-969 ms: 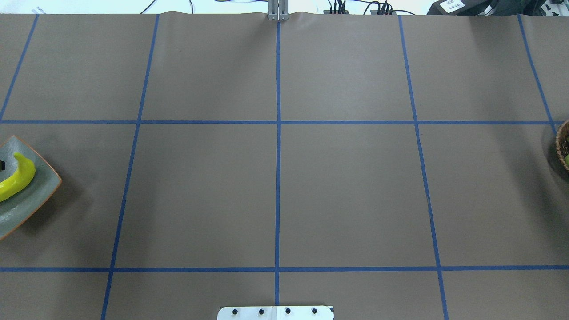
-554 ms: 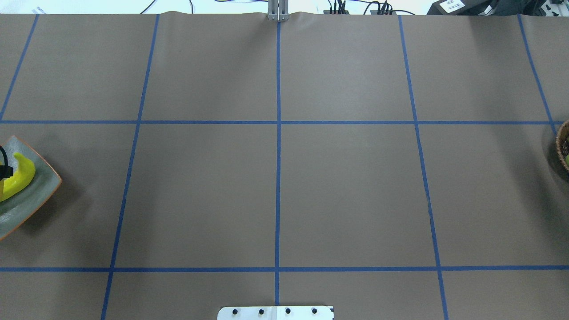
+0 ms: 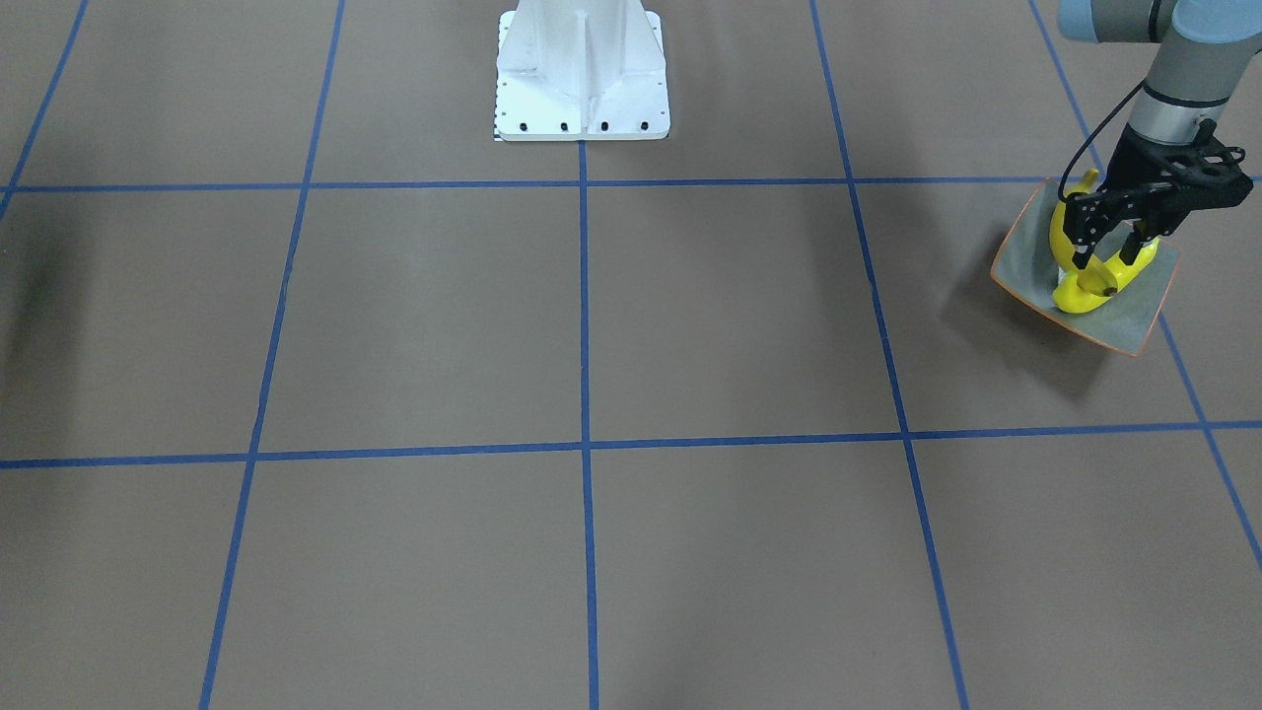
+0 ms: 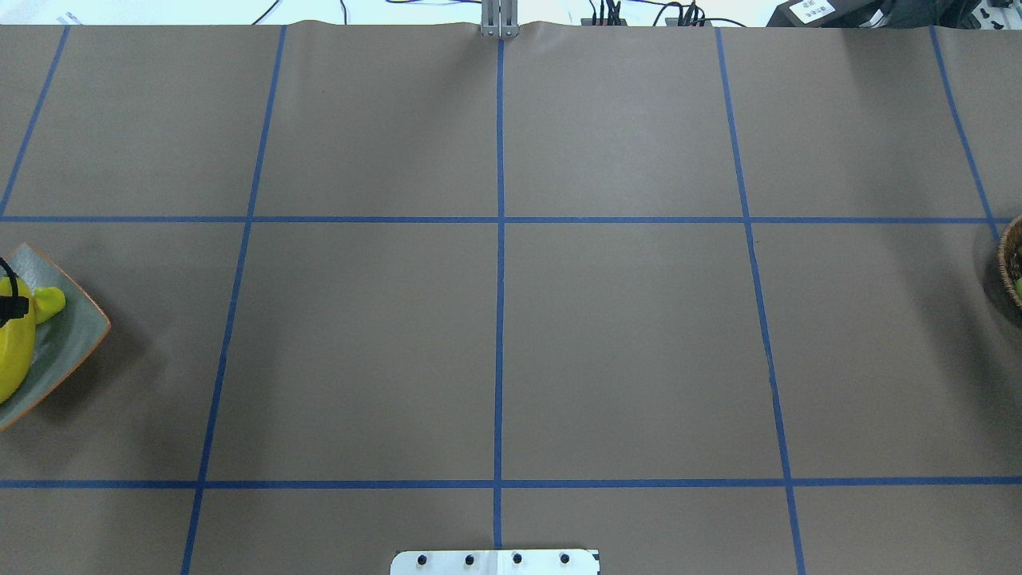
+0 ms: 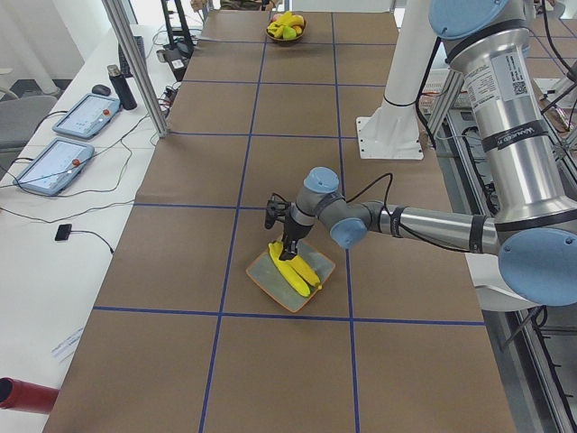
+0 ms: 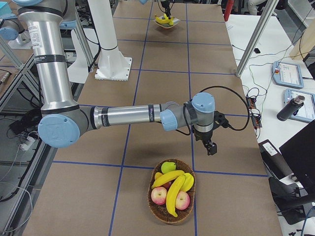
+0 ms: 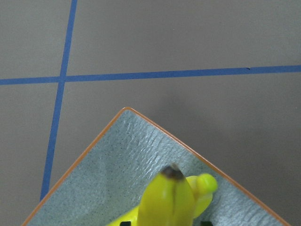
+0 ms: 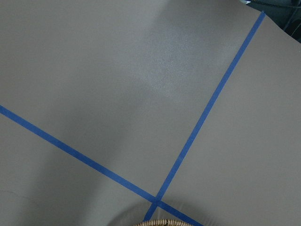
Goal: Transfer all bananas from basket to plate
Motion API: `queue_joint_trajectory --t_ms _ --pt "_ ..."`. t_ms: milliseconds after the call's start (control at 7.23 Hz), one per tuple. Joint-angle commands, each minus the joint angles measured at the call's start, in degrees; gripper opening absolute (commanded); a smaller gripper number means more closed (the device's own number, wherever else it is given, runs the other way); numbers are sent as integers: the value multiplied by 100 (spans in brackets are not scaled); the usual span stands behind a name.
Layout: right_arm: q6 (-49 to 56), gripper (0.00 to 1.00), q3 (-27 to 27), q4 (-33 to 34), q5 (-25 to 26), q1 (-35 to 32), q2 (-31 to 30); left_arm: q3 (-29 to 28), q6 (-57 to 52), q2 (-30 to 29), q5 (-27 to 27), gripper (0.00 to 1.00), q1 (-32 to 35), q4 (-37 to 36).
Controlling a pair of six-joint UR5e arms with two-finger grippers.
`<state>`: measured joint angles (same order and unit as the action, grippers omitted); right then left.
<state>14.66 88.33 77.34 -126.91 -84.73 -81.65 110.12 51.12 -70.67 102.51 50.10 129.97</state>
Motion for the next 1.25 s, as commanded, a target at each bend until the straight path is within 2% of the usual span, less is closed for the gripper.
queue_joint_trajectory --t_ms 0,415,554,830,969,1107 --pt "-7 100 0 -9 0 0 0 -17 -67 -34 -73 99 0 20" --pt "2 100 0 0 9 -44 -35 175 -621 -192 23 100 52 38" --pt "-68 100 -26 43 18 -61 -70 341 -621 -253 345 100 61 38" --pt "-25 100 -123 -17 44 -149 -393 518 -621 -455 1346 100 524 20" --pt "106 100 -62 -148 53 -149 -665 519 -630 -526 1507 100 631 20" --pt "238 100 -114 -645 53 -149 -1042 519 -630 -544 1509 100 641 20"
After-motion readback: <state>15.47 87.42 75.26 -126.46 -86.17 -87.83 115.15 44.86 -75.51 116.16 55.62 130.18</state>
